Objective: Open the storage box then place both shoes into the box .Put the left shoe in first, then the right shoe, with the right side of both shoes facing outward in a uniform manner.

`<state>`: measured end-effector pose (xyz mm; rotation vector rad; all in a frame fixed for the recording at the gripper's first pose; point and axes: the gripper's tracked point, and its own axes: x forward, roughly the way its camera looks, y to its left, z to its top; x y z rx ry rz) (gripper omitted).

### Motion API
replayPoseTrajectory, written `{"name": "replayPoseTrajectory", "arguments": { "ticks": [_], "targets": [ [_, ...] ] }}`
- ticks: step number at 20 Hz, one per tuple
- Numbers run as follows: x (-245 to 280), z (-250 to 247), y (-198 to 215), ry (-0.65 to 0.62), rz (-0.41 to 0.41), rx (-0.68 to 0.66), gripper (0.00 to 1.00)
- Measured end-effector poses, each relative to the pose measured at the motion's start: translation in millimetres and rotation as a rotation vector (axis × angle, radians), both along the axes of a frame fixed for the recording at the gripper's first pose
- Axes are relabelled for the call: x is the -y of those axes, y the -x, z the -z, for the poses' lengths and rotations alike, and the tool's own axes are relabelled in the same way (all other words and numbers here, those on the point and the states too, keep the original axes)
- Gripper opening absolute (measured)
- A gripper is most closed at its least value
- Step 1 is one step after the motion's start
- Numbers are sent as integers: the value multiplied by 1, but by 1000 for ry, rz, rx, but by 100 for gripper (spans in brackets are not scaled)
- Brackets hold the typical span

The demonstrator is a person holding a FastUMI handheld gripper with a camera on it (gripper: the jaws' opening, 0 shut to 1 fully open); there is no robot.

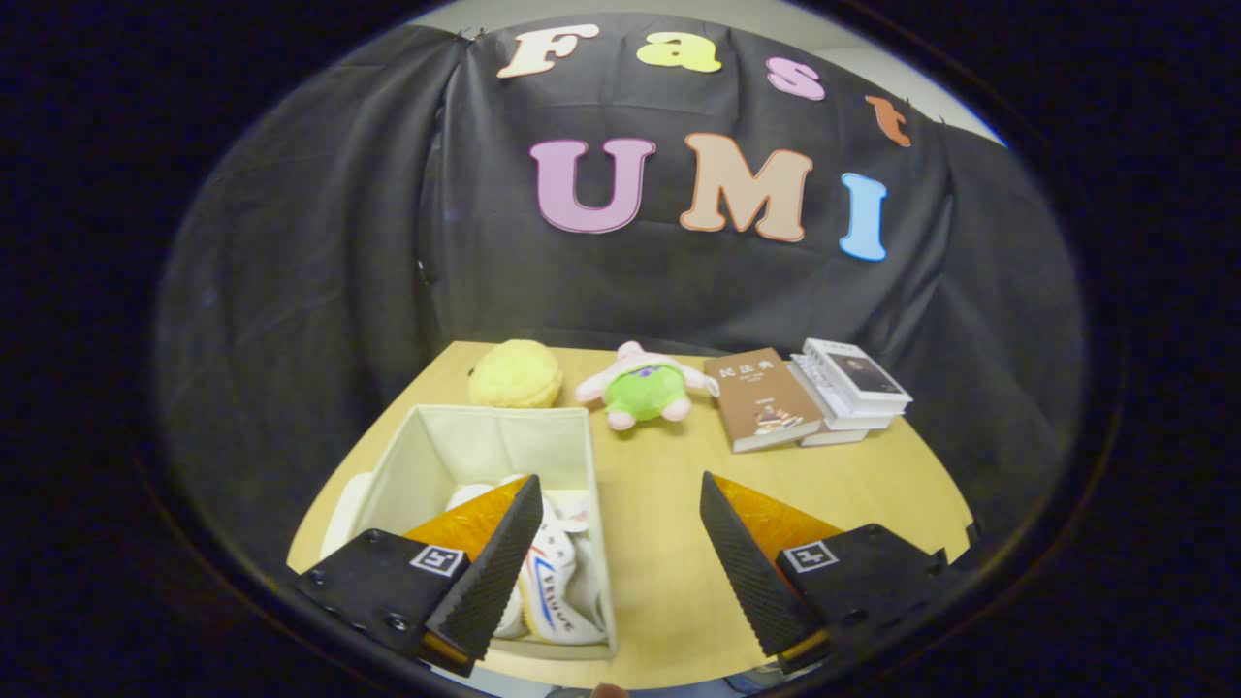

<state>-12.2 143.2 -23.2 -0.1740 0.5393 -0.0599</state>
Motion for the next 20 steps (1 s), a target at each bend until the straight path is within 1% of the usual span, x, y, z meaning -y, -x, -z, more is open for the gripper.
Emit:
{"name": "replayPoseTrajectory", "arguments": {
  "ticks": [3,5,8,11,15,18,20],
  "targets": [
    [44,-5,-3,40,22,85,100],
    [74,-9,-6,38,45,148,100],
    [115,-22,-10,18,67,251,100],
    [145,-36,-8,-48,91,334,100],
    [174,-51,-2,-59,80,420,100],
    [182,-48,0,-98,52,461,100],
    [180,-45,2,-140,19,484,100]
  ]
}}
